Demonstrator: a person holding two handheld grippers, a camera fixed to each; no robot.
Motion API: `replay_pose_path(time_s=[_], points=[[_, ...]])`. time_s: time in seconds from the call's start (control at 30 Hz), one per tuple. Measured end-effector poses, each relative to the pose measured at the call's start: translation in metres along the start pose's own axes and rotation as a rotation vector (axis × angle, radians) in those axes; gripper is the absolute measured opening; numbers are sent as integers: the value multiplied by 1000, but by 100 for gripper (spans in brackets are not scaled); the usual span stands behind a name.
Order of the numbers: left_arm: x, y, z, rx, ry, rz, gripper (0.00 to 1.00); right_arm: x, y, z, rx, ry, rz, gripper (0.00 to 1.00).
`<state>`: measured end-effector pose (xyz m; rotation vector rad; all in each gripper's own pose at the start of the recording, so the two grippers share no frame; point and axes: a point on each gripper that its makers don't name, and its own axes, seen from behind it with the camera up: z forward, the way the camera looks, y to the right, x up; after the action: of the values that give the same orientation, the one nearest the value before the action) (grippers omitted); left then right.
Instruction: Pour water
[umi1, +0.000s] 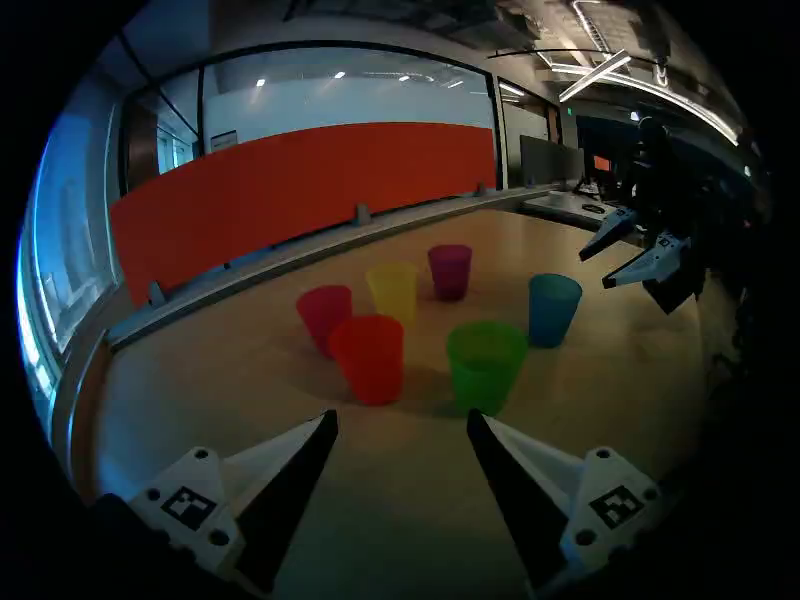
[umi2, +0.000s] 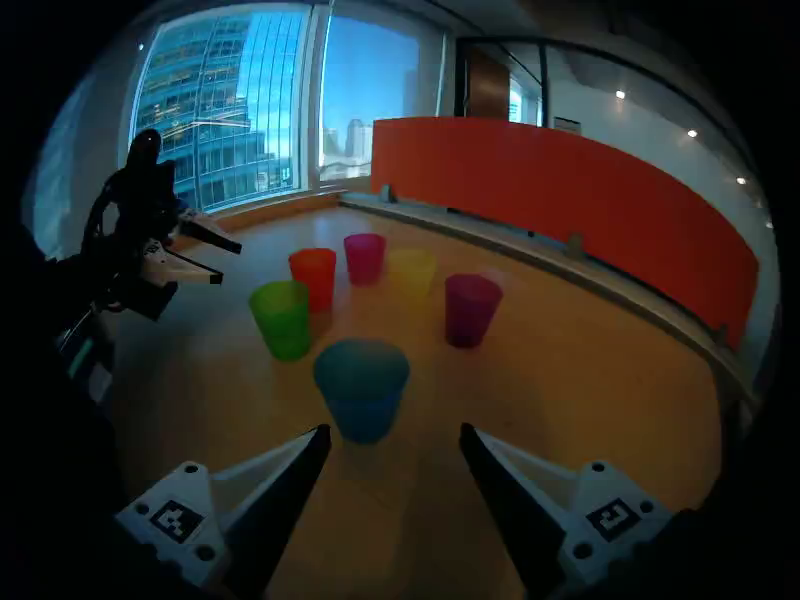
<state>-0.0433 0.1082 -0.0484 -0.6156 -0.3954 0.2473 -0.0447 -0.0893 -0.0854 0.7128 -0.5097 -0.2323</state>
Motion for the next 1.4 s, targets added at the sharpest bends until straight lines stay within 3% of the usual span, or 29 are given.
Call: replay_pose_path(time_s=[0.2,0.5,0.9,1.4], points=[[11,-13,-6,57,60,-31,96,17,12,-7,-76,59,52,100],[28,-42,-17,185,162,-74,96,49,42,-16,-235,162,96,100],[47,-51,-28,267,274,-137,96,67,62,-18,-386,261,151,100],[61,-73,-49,427,371,-208,96,84,95,-43,-626,428,187,100]])
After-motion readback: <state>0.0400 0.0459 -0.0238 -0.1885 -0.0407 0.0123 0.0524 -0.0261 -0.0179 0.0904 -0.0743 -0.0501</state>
